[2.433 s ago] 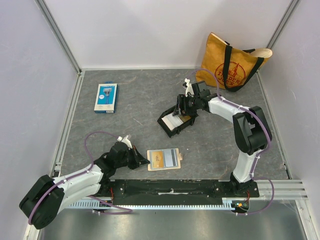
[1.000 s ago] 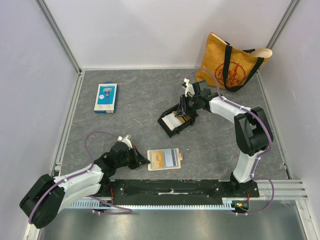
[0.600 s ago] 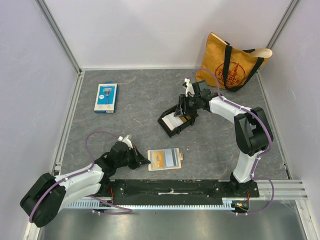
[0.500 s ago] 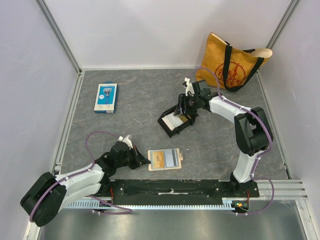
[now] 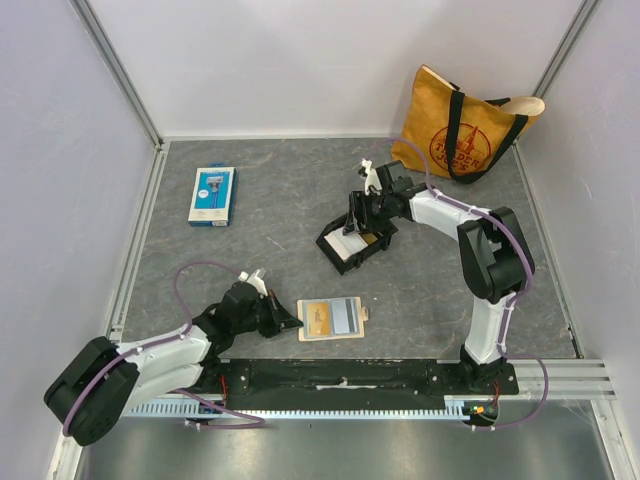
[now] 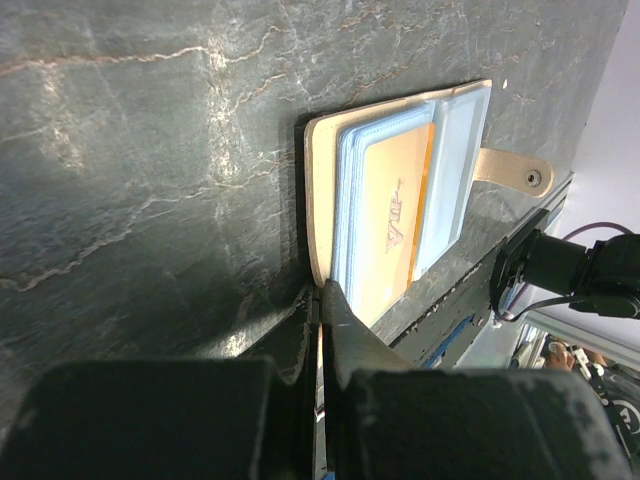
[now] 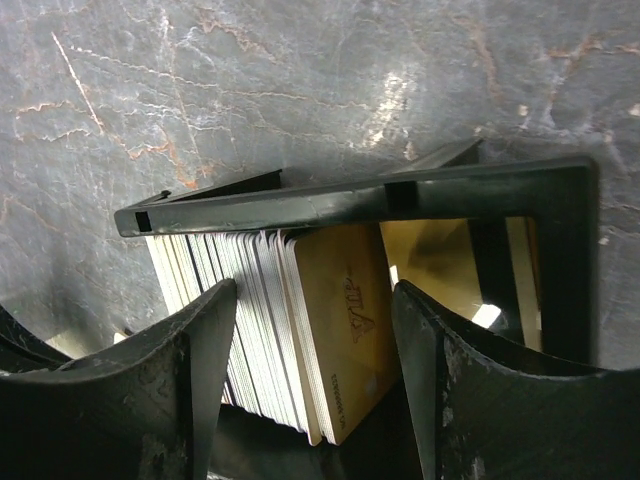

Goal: Put the credit cards into the card holder
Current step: Pick up the credit card from the storage box.

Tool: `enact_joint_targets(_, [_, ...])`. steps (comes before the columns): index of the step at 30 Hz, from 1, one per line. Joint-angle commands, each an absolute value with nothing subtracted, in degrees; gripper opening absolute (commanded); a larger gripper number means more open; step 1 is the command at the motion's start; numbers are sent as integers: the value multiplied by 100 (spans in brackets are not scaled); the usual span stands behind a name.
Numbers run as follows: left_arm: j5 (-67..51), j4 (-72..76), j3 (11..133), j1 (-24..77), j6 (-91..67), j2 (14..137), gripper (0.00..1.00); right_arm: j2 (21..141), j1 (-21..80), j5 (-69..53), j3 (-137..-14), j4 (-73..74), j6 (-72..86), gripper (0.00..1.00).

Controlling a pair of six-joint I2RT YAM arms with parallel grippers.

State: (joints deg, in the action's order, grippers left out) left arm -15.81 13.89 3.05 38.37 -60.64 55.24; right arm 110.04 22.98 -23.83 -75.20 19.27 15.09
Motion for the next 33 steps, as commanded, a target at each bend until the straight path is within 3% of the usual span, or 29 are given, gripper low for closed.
enact_joint_targets(1, [-1529,1195,325,3841,-5871,5774,2,11136,2382,-2443,-7787,2109,1301,70])
enact_joint_targets(13, [-1582,1239,334,3841,-5862,5836,2,10776,2373,-2847,-7752,2118,1345,47])
enact_joint_targets(18, [-1582,1239,308,3832,-5871,5801,2,10723,2364,-2883,-7691,2109,1371,33])
enact_joint_targets(33, [-1608,1239,281,3832,-5880,5748,2,10608,2294,-3006,-7646,2118,1389,33])
